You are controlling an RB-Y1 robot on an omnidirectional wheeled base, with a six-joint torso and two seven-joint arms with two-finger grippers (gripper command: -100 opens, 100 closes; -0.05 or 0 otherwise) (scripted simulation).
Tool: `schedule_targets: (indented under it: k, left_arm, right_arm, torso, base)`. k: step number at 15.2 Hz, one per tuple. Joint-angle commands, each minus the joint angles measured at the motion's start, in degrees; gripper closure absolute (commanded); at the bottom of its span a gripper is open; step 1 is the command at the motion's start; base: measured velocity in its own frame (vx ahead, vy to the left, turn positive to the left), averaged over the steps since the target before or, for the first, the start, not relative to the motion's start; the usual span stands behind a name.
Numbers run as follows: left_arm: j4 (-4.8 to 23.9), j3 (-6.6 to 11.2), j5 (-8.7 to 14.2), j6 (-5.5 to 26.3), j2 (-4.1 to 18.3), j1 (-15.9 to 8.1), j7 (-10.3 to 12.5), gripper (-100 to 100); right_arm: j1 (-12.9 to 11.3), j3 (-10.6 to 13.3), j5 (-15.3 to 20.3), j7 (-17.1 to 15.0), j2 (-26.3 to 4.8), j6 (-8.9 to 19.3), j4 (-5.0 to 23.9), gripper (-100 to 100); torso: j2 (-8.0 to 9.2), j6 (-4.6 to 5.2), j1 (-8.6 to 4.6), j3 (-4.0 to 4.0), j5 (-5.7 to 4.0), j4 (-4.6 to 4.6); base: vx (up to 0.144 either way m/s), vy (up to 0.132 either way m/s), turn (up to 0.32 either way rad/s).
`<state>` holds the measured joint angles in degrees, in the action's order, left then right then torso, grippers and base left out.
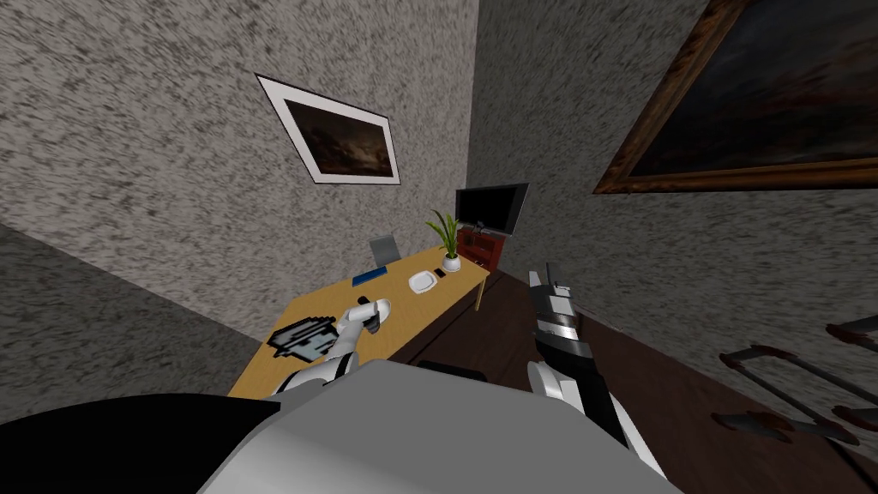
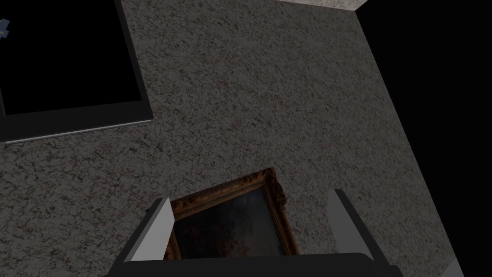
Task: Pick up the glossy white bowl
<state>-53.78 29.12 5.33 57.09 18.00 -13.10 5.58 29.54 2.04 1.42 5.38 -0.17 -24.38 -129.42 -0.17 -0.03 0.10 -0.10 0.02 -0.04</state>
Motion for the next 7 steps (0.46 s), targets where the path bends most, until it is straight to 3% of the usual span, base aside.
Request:
schedule_targets:
  k: [1, 3, 4, 6, 7]
  left_arm:
    - [0.0, 0.0, 0.0, 0.0, 0.0, 0.0, 0.0, 100]
    - [0.02, -0.01, -0.01, 0.06, 0.0, 0.02, -0.02, 100]
    - [-1.78, 0.34, -0.04, 1.81, 0.07, 0.08, -0.04, 100]
    - [-2.8, 0.7, -0.02, 3.25, 0.35, -0.14, -0.17, 100]
    - [-1.95, 0.44, -0.05, 2.18, 0.23, -0.14, -0.06, 100]
  right_arm:
    - [0.0, 0.0, 0.0, 0.0, 0.0, 0.0, 0.0, 0]
    - [0.0, 0.0, 0.0, 0.0, 0.0, 0.0, 0.0, 0]
    - [0.0, 0.0, 0.0, 0.0, 0.0, 0.0, 0.0, 0]
    - [-0.01, 0.0, 0.0, 0.0, 0.0, 0.0, 0.0, 0]
    - [-0.01, 0.01, 0.0, 0.0, 0.0, 0.0, 0.0, 0]
  torso:
    - [0.0, 0.0, 0.0, 0.0, 0.0, 0.0]
    - [0.03, 0.0, 0.0, 0.03, 0.01, 0.02]
    - [0.05, 0.0, -0.01, 0.04, 0.0, 0.03]
    - [0.18, 0.01, -0.12, 0.13, -0.05, 0.09]
    - [0.25, 0.01, -0.17, 0.17, -0.07, 0.11]
  base:
    - [0.0, 0.0, 0.0]
    - [0.0, 0.0, 0.0]
    - [-0.019, -0.015, -0.026]
    - [-0.046, -0.03, -0.032]
    - [-0.031, -0.02, -0.011]
